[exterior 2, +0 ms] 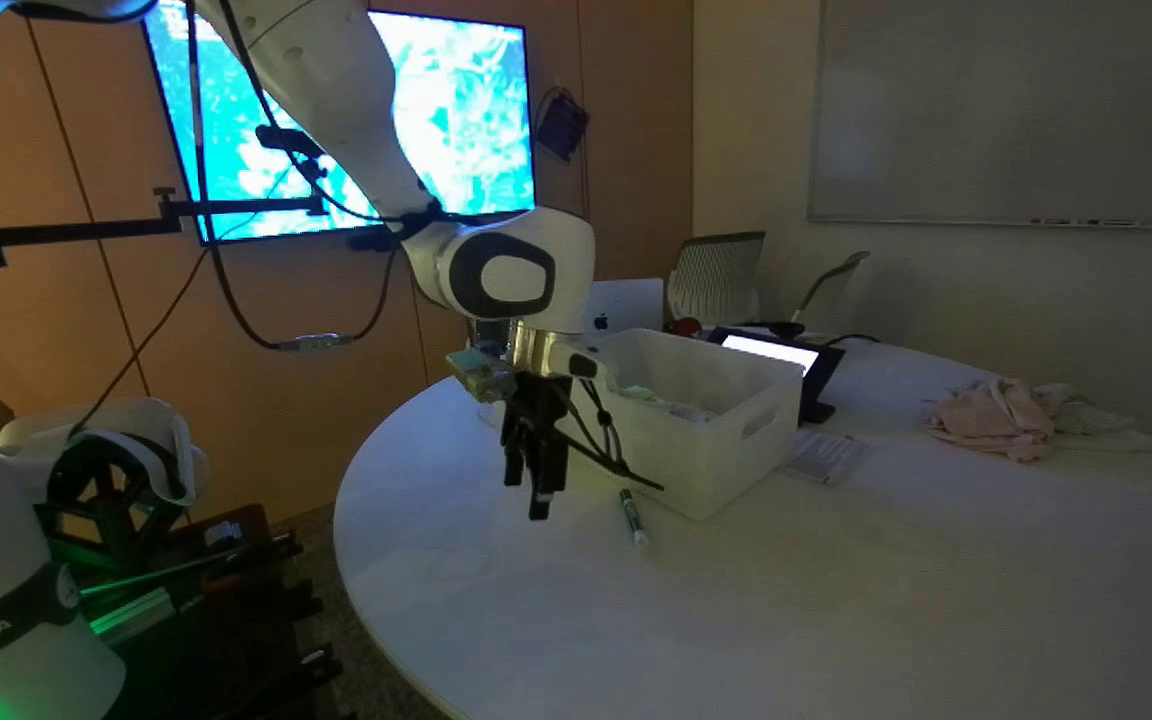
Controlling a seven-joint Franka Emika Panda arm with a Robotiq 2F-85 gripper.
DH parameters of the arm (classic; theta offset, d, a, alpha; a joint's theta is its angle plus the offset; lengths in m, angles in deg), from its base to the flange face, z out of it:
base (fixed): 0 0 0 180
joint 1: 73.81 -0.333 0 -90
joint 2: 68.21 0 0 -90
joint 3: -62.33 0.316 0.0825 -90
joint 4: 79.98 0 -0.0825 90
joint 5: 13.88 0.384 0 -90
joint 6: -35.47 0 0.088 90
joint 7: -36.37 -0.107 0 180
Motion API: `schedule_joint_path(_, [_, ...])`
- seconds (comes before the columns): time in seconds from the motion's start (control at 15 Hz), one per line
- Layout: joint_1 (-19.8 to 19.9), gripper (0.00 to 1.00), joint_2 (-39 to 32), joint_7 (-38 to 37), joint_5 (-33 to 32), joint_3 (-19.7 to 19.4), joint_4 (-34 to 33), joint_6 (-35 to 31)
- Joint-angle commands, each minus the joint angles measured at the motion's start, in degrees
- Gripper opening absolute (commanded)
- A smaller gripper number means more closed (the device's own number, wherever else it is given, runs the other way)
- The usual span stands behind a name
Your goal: Put the cloths in the box, then put the marker and the yellow object in the cup
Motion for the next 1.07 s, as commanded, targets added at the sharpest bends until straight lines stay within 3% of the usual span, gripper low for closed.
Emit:
schedule_joint_path(0.0, [0.5, 1.00, -1.1, 4.0, -7.0, -1.1, -0.8, -5.1])
schedule_joint_path(0.53, [1.3, 1.00, -3.2, 13.9, -15.1, -0.6, -3.5, -14.7])
schedule_joint_path(1.0, [3.4, 1.00, -7.6, 24.1, -13.3, 2.2, -7.3, -20.0])
